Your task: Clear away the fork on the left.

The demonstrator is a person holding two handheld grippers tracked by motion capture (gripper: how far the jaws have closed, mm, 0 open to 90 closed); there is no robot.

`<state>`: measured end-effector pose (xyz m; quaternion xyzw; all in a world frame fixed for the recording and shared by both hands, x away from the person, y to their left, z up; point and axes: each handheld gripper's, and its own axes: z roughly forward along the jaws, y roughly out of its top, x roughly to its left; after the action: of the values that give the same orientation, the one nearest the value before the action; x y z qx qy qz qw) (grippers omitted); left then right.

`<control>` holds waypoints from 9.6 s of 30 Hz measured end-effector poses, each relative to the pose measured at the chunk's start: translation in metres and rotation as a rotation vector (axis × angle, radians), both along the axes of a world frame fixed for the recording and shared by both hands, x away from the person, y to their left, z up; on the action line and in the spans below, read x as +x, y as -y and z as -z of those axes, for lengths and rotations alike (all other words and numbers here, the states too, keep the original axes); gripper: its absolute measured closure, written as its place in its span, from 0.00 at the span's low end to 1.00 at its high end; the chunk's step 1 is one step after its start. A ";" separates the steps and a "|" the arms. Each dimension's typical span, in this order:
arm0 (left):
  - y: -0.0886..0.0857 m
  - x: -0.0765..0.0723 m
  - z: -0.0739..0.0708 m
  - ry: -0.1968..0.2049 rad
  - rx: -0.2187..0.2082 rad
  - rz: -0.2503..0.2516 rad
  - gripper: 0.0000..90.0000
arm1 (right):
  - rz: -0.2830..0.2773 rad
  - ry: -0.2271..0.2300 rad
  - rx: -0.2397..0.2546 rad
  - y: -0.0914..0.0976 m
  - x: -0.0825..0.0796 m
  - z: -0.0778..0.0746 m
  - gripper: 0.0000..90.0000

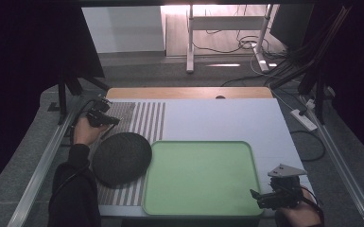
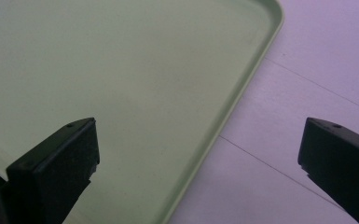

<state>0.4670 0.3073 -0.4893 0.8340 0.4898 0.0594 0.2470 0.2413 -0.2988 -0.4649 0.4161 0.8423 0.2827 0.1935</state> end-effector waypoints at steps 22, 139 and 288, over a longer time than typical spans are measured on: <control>0.048 -0.038 -0.005 -0.062 -0.013 0.093 0.94 | -0.004 0.006 0.005 0.000 -0.001 -0.001 0.00; 0.174 -0.128 0.021 -0.140 -0.013 0.240 0.96 | -0.033 -0.009 -0.006 -0.002 0.001 0.000 0.00; 0.029 -0.257 0.001 0.146 -0.104 -0.040 0.00 | -0.014 -0.004 0.026 0.000 0.001 -0.002 0.00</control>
<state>0.2100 0.2779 -0.4902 0.8035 0.4895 0.0993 0.3238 0.2425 -0.2990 -0.4632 0.4133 0.8419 0.2941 0.1843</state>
